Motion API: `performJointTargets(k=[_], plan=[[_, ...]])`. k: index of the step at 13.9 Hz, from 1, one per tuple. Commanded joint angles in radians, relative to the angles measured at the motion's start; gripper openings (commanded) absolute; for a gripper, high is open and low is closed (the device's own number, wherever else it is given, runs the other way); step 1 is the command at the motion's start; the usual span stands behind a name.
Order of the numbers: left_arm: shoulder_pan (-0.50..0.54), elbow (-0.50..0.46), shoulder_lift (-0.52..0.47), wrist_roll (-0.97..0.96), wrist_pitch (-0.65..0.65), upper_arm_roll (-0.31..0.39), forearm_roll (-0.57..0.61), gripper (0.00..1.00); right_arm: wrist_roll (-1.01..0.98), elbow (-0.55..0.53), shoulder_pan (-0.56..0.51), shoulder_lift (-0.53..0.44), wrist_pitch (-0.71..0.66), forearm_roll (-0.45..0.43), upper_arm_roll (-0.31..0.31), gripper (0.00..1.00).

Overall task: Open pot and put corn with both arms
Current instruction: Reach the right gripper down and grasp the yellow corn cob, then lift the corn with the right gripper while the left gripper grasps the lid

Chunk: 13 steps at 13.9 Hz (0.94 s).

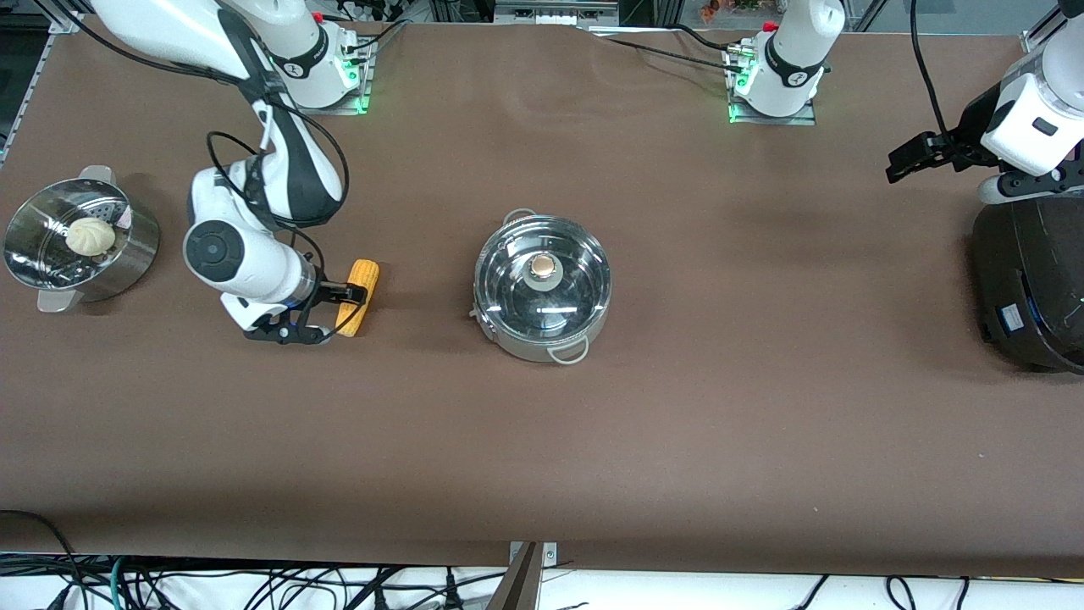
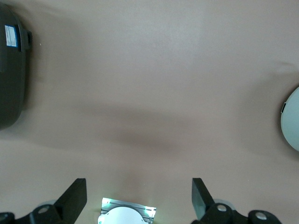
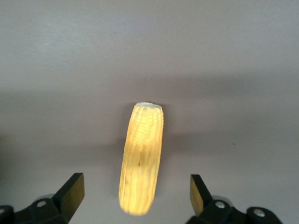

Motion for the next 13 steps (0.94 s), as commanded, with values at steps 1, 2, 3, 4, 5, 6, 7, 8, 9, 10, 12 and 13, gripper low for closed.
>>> performJointTargets(k=[1,2,3,4,5,6,7,8,9,10,12,13], plan=[[0.005,-0.018,-0.022,0.004,0.005,-0.009,0.020,0.99,0.099,-0.081,0.013,0.008,0.111,0.002,-0.004,1.00],[0.005,-0.018,-0.022,0.004,0.005,-0.009,0.020,0.99,0.147,-0.101,0.035,0.022,0.154,0.002,-0.004,1.00],[0.005,-0.018,-0.022,0.004,0.005,-0.009,0.020,0.99,0.187,-0.120,0.053,0.036,0.194,0.000,-0.006,1.00],[0.005,-0.018,-0.022,0.004,0.005,-0.009,0.020,0.99,0.211,-0.129,0.064,0.051,0.222,0.000,-0.008,1.00],[0.005,-0.018,-0.022,0.004,0.005,-0.009,0.020,0.99,0.213,-0.131,0.064,0.065,0.232,-0.001,-0.008,1.00],[0.005,-0.018,-0.022,0.004,0.005,-0.009,0.020,0.99,0.213,-0.131,0.064,0.073,0.234,-0.003,-0.011,0.94],[0.005,-0.018,-0.022,0.004,0.005,-0.009,0.018,0.99,0.213,-0.129,0.066,0.073,0.233,-0.005,-0.011,0.64],[0.005,-0.018,-0.022,0.005,0.005,-0.009,0.020,0.99,0.213,-0.129,0.064,0.073,0.230,-0.008,-0.012,0.44],[0.005,-0.018,-0.022,0.005,0.005,-0.009,0.020,0.99,0.212,-0.129,0.064,0.073,0.228,-0.009,-0.014,0.30],[0.005,-0.018,-0.022,0.005,0.005,-0.009,0.020,0.99,0.207,-0.129,0.064,0.073,0.223,-0.012,-0.014,0.19],[0.005,-0.016,-0.022,0.004,0.005,-0.010,0.018,0.99,0.199,-0.120,0.062,0.070,0.217,-0.014,-0.015,0.08],[0.005,-0.016,-0.022,0.004,0.005,-0.010,0.018,0.99,0.196,-0.114,0.062,0.065,0.207,-0.014,-0.017,0.07]])
